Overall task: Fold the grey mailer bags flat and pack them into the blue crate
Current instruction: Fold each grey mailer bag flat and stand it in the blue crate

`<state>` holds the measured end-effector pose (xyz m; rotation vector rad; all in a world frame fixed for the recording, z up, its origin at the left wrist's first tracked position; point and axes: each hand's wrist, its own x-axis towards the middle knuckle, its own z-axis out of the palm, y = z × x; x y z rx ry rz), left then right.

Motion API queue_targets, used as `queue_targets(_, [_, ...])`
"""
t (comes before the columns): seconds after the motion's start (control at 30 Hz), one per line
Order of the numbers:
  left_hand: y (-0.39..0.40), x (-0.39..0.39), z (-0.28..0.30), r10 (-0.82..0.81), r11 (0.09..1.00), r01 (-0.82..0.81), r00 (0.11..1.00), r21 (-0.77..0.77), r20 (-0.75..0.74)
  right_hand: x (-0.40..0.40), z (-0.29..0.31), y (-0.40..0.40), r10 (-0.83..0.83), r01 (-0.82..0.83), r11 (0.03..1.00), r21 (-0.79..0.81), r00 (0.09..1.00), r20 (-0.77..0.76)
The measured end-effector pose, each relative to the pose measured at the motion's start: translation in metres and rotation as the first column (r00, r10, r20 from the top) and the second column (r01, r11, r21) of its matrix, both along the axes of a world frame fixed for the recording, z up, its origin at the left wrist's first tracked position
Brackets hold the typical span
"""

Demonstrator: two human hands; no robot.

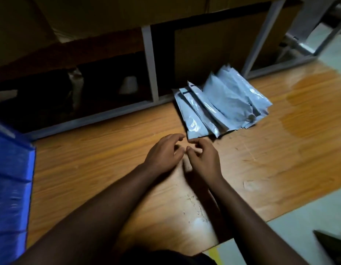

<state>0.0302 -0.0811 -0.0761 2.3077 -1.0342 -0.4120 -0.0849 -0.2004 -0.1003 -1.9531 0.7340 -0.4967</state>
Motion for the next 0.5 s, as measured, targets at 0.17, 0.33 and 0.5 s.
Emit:
queue_targets(0.17, [-0.024,0.009,-0.005,0.024,0.999,-0.025,0.999,-0.03,-0.032,0.042,-0.004,-0.042,0.036,-0.034,0.977,-0.213,0.999,0.009])
queue_targets(0.33, [-0.019,0.015,-0.003,0.021,1.0,-0.021,0.999,0.007,-0.037,0.075,-0.027,-0.058,-0.059,-0.128,0.779,-0.614,0.96,-0.274])
queue_targets(0.5, [0.012,0.026,-0.004,0.039,0.999,-0.04,0.997,0.015,0.064,0.068,-0.024,-0.054,0.016,-0.076,0.838,-0.54,0.993,-0.115])
